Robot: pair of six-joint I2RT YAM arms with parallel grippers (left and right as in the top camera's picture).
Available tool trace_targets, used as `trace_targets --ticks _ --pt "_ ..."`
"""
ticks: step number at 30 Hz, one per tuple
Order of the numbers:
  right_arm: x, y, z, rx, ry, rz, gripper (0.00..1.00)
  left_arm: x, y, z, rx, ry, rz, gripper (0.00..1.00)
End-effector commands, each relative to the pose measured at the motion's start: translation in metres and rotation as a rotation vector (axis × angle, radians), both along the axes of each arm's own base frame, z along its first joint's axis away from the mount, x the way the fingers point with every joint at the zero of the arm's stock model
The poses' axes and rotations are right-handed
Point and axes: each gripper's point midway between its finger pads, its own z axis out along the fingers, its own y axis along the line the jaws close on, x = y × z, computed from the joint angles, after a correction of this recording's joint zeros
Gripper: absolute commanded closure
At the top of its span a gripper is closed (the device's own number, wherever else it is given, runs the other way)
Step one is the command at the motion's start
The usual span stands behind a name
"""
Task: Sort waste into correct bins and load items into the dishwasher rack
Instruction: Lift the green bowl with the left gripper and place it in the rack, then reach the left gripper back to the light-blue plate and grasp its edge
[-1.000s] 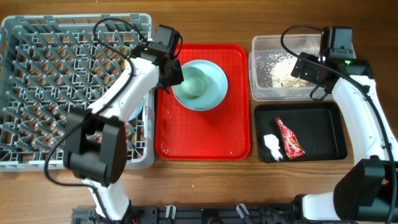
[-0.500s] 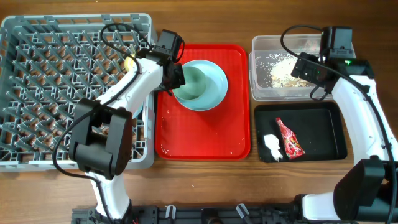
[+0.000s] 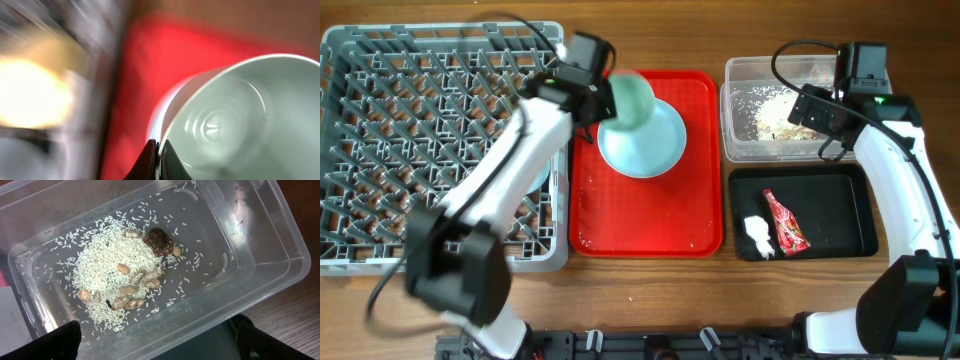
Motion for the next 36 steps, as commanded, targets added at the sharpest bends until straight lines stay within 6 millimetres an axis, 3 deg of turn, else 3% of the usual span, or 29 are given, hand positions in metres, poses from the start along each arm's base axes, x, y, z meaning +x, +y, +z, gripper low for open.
trace_targets --ticks 1,2,6,8,12,17,23,30,36 --pt "0.002 -0.004 0.000 -0.010 -0.003 -0.021 0.00 0.005 0.103 0.111 0.296 -0.318 0.327 0.96" --pt "0.002 -0.004 0.000 -0.010 -0.003 -0.021 0.00 -0.003 0.138 0.131 0.409 -0.366 0.452 0.96" --pt "0.002 -0.004 0.000 -0.010 -0.003 -0.021 0.00 -0.019 0.206 0.152 0.621 -0.383 0.665 0.96" --pt "0.002 -0.004 0.000 -0.010 -0.003 -0.021 0.00 -0.019 0.243 0.145 0.673 -0.339 0.723 0.96" --pt "0.002 -0.004 0.000 -0.010 -0.003 -0.021 0.00 -0.022 0.296 0.122 0.718 -0.257 0.827 0.96" --pt "0.002 -0.004 0.000 -0.010 -0.003 -0.021 0.00 -0.014 0.336 0.089 0.825 -0.121 0.789 0.96" --pt "0.002 -0.004 0.000 -0.010 -0.003 -0.021 0.00 0.001 0.336 0.048 0.866 -0.029 0.716 0.96" --pt "0.002 -0.004 0.000 -0.010 -0.003 -0.021 0.00 0.016 0.302 -0.002 0.897 0.050 0.592 0.96" --pt "0.002 -0.004 0.000 -0.010 -0.003 -0.021 0.00 0.031 0.261 -0.002 0.946 0.025 0.480 0.96"
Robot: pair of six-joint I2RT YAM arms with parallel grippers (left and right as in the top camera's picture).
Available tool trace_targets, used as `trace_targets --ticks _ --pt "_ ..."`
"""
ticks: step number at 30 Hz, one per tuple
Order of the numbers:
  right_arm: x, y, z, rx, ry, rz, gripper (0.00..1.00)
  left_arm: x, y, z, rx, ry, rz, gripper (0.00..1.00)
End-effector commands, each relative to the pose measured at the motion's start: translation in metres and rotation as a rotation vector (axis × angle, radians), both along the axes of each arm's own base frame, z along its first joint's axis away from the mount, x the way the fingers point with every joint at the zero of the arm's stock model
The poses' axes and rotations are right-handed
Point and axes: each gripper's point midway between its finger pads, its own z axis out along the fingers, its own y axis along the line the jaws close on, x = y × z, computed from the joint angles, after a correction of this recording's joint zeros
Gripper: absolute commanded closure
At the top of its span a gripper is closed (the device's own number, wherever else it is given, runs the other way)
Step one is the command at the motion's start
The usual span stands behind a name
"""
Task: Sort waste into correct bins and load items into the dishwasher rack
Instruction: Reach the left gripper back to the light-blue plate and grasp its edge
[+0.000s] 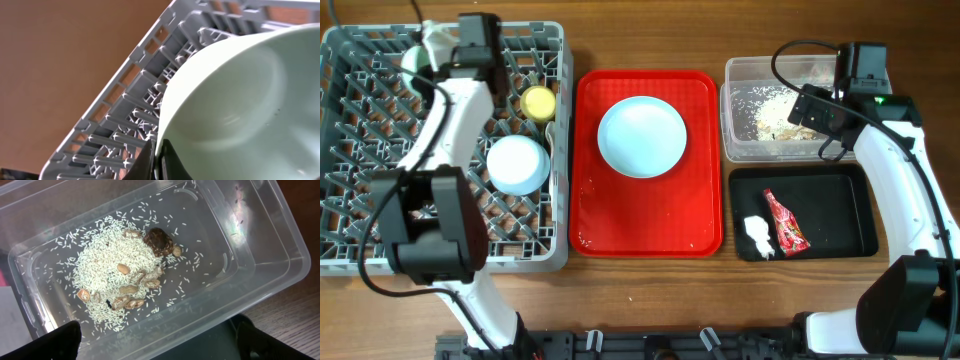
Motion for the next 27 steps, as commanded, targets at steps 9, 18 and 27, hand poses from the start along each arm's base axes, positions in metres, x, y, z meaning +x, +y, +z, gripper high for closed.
trace_targets --ticks 9,18,27 --pt "0.002 -0.004 0.000 -0.009 -0.003 -0.021 0.00 0.015 -0.099 -0.024 0.023 0.143 -0.240 0.85" --pt "0.002 -0.004 0.000 -0.009 -0.003 -0.021 0.00 0.017 -0.174 -0.019 0.002 0.132 -0.409 0.41" --pt "0.002 -0.004 0.000 -0.010 -0.003 -0.021 0.00 -0.015 -0.343 0.001 -0.883 0.020 -0.859 0.49"
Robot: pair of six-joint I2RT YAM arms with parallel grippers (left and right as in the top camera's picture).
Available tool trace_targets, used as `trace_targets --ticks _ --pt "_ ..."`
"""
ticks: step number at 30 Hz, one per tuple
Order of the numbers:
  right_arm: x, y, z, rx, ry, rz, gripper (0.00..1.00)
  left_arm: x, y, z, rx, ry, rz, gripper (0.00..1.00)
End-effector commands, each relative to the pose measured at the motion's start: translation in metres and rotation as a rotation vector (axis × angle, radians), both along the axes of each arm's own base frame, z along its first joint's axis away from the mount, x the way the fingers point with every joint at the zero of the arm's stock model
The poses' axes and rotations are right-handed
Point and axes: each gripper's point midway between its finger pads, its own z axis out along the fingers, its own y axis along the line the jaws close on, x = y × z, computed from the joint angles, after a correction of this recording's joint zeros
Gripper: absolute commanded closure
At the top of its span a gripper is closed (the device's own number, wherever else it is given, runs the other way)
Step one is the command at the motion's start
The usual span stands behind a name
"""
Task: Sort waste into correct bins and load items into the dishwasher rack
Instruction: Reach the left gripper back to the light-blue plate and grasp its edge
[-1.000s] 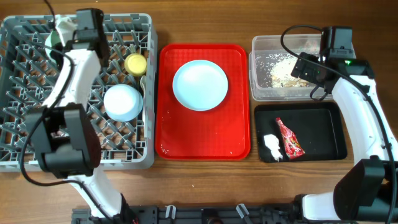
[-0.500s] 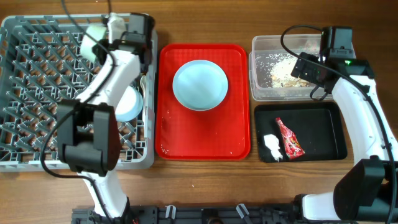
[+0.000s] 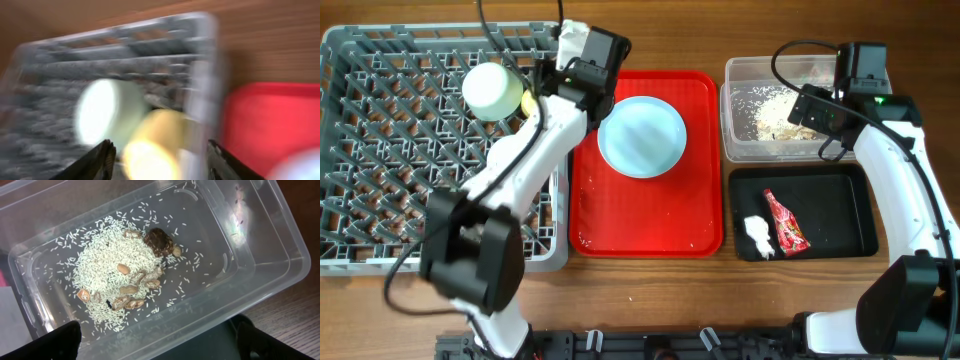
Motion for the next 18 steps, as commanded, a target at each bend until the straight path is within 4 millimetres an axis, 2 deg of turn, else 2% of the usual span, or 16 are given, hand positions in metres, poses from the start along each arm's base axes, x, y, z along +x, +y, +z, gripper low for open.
trace_targets --ticks 1,3,4,5,11,14,18 --pt "0.002 -0.004 0.000 -0.010 -0.003 -0.021 0.00 -0.035 -0.117 -0.004 -0.636 0.185 -0.294 0.51" --pt "0.002 -0.004 0.000 -0.010 -0.003 -0.021 0.00 -0.054 -0.152 -0.019 -0.791 0.309 -0.365 0.57" --pt "0.002 -0.004 0.000 -0.010 -0.003 -0.021 0.00 -0.059 -0.159 -0.029 -0.799 0.342 -0.359 0.57" --pt "0.002 -0.004 0.000 -0.010 -0.003 -0.021 0.00 -0.065 -0.168 -0.048 -0.776 0.383 -0.355 0.57" --pt "0.002 -0.004 0.000 -0.010 -0.003 -0.021 0.00 -0.091 -0.204 -0.112 -0.690 0.519 -0.382 0.60" --pt "0.002 -0.004 0.000 -0.010 -0.003 -0.021 0.00 -0.100 -0.220 -0.126 -0.662 0.532 -0.412 0.62" --pt "0.002 -0.004 0.000 -0.010 -0.003 -0.021 0.00 -0.093 -0.213 -0.128 -0.554 0.463 -0.380 0.63"
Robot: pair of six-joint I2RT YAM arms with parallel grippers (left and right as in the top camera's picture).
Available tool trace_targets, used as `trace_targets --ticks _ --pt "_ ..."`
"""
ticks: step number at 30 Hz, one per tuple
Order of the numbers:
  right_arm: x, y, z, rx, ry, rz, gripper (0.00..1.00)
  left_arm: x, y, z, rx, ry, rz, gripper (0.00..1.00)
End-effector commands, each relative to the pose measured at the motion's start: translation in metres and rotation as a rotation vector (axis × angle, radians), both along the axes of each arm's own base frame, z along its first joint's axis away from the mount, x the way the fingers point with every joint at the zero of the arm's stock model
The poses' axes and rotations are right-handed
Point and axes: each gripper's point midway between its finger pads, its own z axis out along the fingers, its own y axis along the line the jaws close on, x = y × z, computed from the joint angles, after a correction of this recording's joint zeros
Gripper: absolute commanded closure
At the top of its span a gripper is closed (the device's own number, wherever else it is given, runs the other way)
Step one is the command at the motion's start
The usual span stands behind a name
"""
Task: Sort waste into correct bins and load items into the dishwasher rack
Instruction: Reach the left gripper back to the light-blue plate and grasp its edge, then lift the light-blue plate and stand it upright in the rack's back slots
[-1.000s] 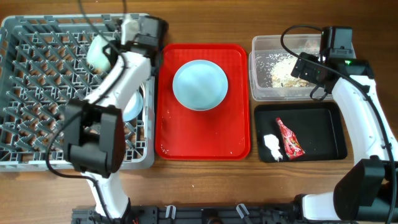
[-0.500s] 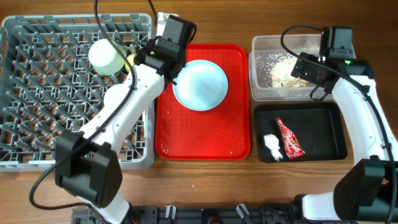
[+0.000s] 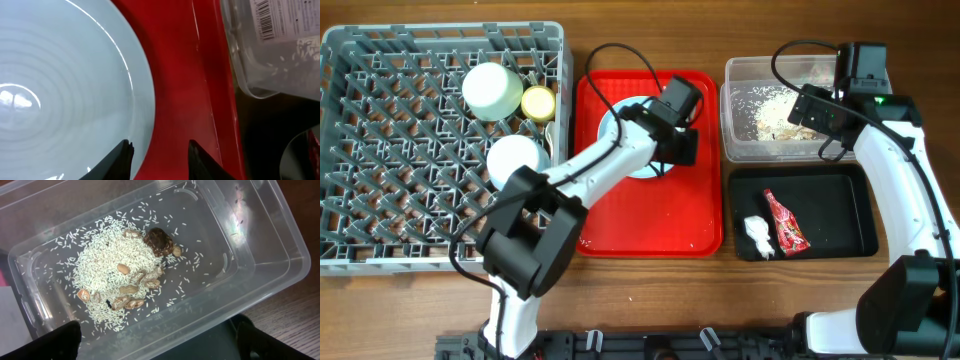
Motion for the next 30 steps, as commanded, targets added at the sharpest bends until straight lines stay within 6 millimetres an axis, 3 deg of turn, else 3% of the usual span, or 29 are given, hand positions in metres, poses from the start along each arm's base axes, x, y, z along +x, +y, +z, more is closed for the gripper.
trace_targets --ticks 1,3,7,13,20,22,23,24,26,28,30 --pt "0.002 -0.004 0.000 -0.010 -0.003 -0.021 0.00 0.011 0.012 -0.004 0.093 -0.073 0.056 0.66" --pt "0.002 -0.004 0.000 -0.010 -0.003 -0.021 0.00 0.020 0.031 -0.003 0.152 -0.102 0.139 0.66" --pt "0.002 -0.004 0.000 -0.010 -0.003 -0.021 0.00 0.039 0.093 -0.006 0.251 -0.085 0.380 0.62" --pt "0.002 -0.004 0.000 -0.010 -0.002 -0.021 0.00 0.041 0.150 -0.016 0.315 0.003 0.494 0.60" --pt "0.002 -0.004 0.000 -0.010 -0.003 -0.021 0.00 0.028 0.172 -0.049 0.312 0.043 0.555 0.59" --pt "0.002 -0.004 0.000 -0.010 -0.003 -0.021 0.00 0.025 0.170 -0.055 0.297 0.050 0.548 0.73" --pt "0.002 -0.004 0.000 -0.009 -0.003 -0.021 0.00 0.023 0.167 -0.057 0.289 0.058 0.542 0.91" --pt "0.002 -0.004 0.000 -0.010 -0.003 -0.021 0.00 0.023 0.166 -0.057 0.283 0.060 0.540 0.96" --pt "0.002 -0.004 0.000 -0.010 -0.003 -0.021 0.00 0.026 0.164 -0.049 0.272 0.046 0.539 0.96" --pt "0.002 -0.004 0.000 -0.010 -0.003 -0.021 0.00 0.031 0.162 -0.026 0.253 0.013 0.538 0.96" --pt "0.002 -0.004 0.000 -0.010 -0.003 -0.021 0.00 0.038 0.168 0.019 0.237 -0.068 0.560 0.96"
